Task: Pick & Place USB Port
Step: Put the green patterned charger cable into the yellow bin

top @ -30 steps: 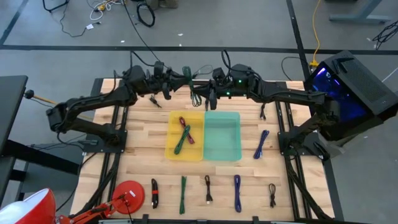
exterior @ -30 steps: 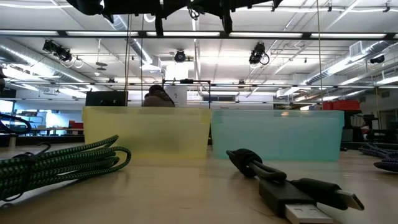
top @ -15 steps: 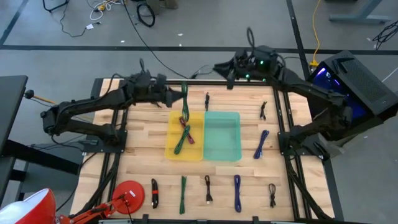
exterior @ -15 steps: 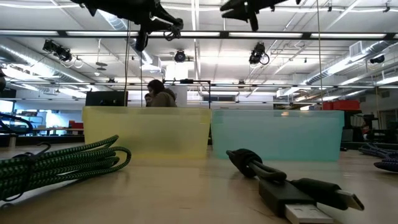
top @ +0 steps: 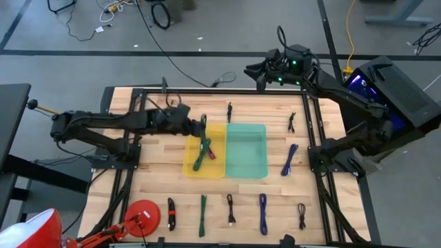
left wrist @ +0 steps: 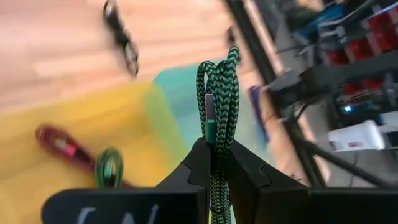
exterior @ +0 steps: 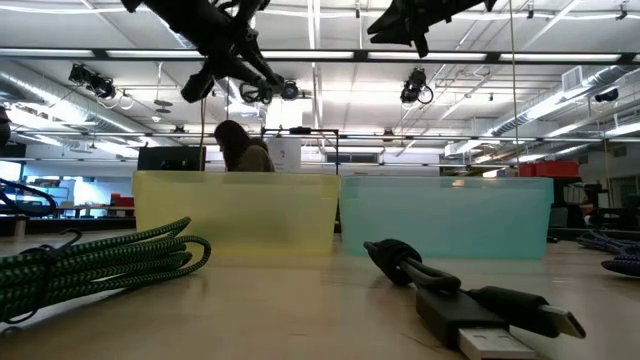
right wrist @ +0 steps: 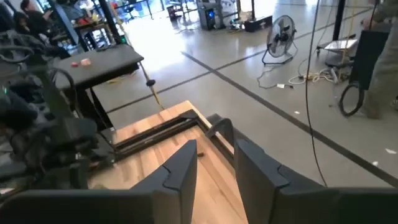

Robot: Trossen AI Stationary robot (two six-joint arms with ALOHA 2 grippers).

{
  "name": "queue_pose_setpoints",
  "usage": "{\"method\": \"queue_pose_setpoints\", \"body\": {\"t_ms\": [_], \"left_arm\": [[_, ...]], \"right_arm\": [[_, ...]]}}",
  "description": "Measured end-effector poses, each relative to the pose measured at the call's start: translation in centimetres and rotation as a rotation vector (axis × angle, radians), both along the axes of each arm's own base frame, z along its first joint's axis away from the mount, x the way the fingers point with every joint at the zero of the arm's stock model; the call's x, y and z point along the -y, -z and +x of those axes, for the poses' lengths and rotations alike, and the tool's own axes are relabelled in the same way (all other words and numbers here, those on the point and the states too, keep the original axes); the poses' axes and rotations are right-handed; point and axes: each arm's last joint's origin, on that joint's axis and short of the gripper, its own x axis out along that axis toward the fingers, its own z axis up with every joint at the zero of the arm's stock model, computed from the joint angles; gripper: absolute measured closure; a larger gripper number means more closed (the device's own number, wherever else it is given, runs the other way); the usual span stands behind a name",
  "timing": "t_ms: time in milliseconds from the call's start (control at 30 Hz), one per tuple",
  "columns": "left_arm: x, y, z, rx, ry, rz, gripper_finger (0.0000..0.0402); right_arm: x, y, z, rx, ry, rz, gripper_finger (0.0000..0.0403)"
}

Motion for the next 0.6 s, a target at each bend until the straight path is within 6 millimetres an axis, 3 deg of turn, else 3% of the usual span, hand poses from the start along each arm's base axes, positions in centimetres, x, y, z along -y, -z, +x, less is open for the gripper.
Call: {"method": "queue_pose_setpoints", "body": {"t_ms": [233, 433, 600], "left_arm": [[1.4, 4.3, 2.1, -0.171, -0.079, -0.121, 0.037], [1.4, 6.7, 3.4, -0.231, -0.094, -0.218, 0.0366], [1.3, 7.9, 3.8, -0.276, -0.069, -0.252, 0.0294]], "right_arm": [[-0.2, 0.2, 0.0, -0.015, -0.066, 0.007, 0.0293], [-0.4, 0.8, -0.1, -0.078, -0.093, 0.008, 0.0293], [-0.4, 1.1, -0.2, -0.11, -0.096, 0.018, 0.0293]]}}
